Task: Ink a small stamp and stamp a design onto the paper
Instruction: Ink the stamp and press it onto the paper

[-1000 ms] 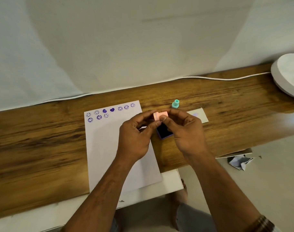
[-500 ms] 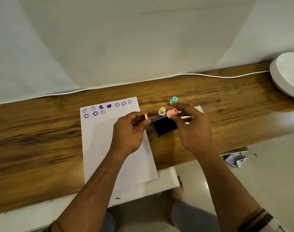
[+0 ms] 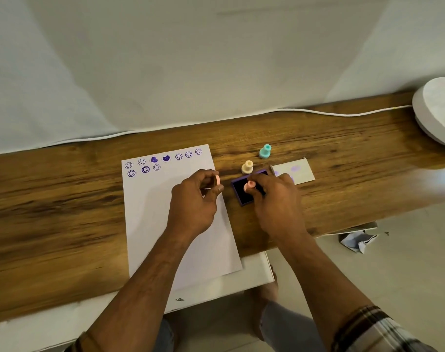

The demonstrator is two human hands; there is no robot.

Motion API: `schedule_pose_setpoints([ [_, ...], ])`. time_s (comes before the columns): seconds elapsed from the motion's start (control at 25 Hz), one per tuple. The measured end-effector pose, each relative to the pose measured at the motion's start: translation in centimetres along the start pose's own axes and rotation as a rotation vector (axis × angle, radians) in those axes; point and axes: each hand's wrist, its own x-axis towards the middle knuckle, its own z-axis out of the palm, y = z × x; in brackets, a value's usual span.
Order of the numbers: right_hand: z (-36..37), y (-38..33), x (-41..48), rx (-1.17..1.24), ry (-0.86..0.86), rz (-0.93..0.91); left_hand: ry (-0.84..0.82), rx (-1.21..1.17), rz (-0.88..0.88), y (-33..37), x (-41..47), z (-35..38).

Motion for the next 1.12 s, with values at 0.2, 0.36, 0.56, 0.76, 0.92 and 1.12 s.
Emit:
schedule_pose_setpoints([
  [0.2, -0.1, -0.4, 0.0, 0.019, -0.037, 0.084, 0.07, -0.107, -0.018, -1.6, -0.2, -2.6],
  [0.36, -1.4, -1.6, 0.0, 0.018, -0.074, 0.091, 0.254, -0.313, -0.103, -4.6, 0.6, -6.9],
  [0.56, 0.2, -9.1, 1.9, 0.702, 0.064, 0.115, 0.403, -0.586, -0.186, -7.2, 1.2, -9.4],
  [0.76, 7.1, -15.5, 4.2, 0.649, -0.08, 0.023, 0.375, -0.64, -0.177, -7.7, 1.0, -9.2],
  [0.92, 9.3, -15.1, 4.6, 0.541, -0.101, -0.014, 0.344, -0.632, -0.148, -8.1, 1.0, -9.5],
  [1.12, 9.8, -14.4, 4.7, 0.486, -0.089, -0.049, 0.334, -0.646, -0.127, -8.1, 1.0, -9.5],
])
